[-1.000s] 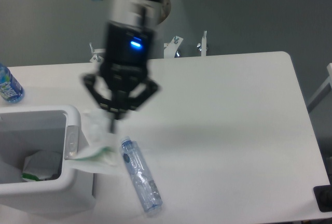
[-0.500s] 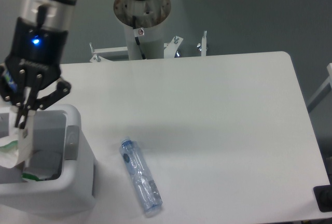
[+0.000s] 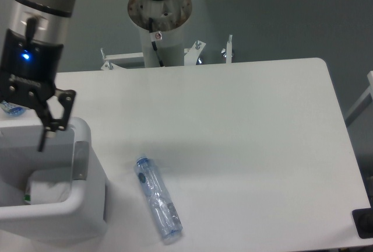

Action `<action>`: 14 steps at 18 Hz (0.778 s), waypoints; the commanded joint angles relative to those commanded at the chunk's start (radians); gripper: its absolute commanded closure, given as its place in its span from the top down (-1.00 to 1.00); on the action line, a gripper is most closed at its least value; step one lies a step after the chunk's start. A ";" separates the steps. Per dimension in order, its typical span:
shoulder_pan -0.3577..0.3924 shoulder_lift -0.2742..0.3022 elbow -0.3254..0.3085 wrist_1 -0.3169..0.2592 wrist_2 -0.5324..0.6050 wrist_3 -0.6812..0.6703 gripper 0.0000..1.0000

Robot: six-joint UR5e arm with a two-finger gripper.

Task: Place the trash in the trash can
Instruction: 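Move the gripper back and lower it over the water bottle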

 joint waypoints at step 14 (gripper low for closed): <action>0.115 -0.259 -0.009 -0.005 0.301 0.061 1.00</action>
